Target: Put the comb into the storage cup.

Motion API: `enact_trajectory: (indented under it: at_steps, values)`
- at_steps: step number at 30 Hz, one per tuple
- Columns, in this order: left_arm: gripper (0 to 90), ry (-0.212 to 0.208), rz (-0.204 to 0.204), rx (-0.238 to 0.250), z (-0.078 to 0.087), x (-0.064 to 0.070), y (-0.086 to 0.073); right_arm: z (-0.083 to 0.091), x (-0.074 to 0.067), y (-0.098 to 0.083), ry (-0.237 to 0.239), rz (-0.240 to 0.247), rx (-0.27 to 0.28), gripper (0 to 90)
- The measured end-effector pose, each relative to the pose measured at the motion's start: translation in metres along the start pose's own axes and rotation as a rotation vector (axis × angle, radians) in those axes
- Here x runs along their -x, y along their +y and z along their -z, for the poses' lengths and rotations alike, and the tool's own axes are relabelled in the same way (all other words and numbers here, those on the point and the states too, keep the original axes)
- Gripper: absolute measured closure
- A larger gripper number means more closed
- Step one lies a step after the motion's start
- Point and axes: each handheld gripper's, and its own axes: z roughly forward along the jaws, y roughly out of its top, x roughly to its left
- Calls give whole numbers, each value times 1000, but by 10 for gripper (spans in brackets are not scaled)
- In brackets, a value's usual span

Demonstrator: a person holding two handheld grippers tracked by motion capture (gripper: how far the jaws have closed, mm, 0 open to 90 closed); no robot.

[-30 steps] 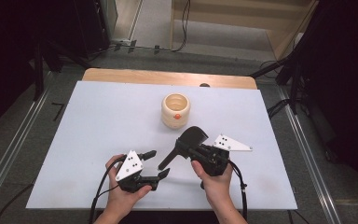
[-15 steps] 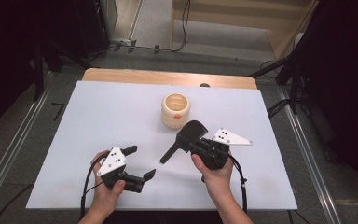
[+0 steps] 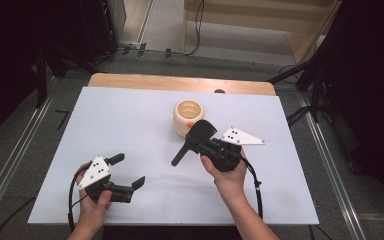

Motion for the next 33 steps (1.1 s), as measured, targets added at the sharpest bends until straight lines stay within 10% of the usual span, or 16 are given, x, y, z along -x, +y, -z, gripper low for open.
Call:
enact_trajectory:
  at_steps: [33]
  values:
    - [0,123,55,5,48,-52,-22,-6,37,36,-75,0,22,824]
